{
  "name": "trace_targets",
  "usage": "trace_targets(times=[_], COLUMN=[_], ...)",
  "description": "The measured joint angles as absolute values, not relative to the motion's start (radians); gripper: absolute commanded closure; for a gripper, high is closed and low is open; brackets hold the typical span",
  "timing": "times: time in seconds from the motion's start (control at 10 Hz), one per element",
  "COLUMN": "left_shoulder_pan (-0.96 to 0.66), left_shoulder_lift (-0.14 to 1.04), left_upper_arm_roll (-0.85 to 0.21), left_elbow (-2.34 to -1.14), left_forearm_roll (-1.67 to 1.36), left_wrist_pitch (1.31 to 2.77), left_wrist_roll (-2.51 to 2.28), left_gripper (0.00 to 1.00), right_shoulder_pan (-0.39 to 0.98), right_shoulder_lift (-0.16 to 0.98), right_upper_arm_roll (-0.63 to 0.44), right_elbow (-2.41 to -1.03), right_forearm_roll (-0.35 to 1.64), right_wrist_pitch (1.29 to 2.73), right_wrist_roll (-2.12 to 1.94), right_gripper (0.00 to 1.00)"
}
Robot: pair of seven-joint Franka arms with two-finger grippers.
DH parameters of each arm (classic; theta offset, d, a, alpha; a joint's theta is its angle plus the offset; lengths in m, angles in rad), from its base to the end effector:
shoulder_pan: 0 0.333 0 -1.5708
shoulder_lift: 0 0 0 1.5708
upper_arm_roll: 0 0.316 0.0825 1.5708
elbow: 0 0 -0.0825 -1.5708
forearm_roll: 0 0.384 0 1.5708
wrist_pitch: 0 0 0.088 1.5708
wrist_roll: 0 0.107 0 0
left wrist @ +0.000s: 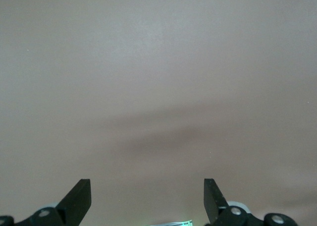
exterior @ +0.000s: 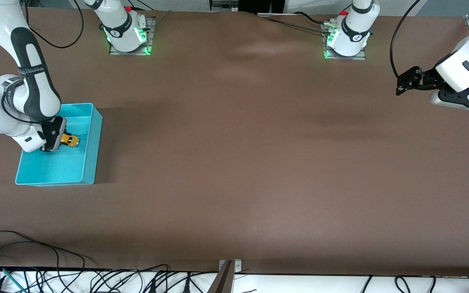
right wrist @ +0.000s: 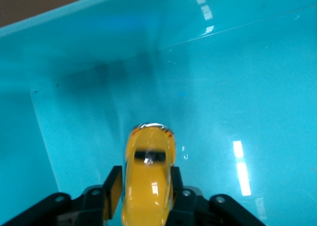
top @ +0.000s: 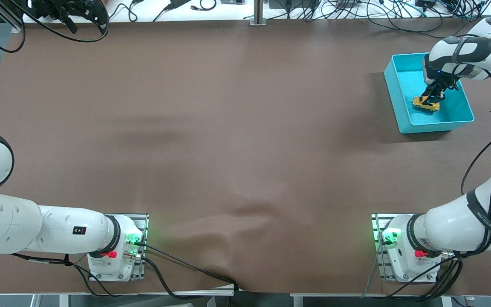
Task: Wind up and store yellow beetle car
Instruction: 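Open the right gripper to release the car in the bin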
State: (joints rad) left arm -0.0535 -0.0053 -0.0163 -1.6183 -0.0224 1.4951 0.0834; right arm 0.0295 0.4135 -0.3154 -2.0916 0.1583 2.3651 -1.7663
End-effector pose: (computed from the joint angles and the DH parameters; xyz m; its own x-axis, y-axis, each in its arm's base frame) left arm 0.5413 -0.0404 0.5991 0.9814 -0.1538 -0.1153 -0.1511 -0.9880 0.0320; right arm 0.5492 -0.1590 0.2224 0.1908 0.9816 -0.0056 0.9750 -0.1902 -0.1151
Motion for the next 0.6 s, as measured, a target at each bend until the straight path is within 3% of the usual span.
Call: trace_targets(times=[0.3,0.6], left_shoulder_pan=[-0.053,-0.053], left_shoulder_lift=[-0.005,-0.005], left_upper_arm_roll=[-0.016,-0.016], left_elbow=[-1.618,-1.618], left_forearm_roll=[-0.022,-0.022], left_wrist_pitch=[1.495,1.494], left_wrist_roll=[0.083,0.083], left_gripper=[0.0,0.0], right_shoulder_pan=[0.031,0.038], right_shoulder_lift=[0.407,0.31], right_upper_arm_roll=[-0.306,-0.289], right_elbow=[-2.063,-1.866], right_forearm_roll=[0.164,0.173], right_wrist_pitch=[2.354,2.062], right_wrist_roll=[-1.755,-1.474], right_gripper=[0.04,0.04])
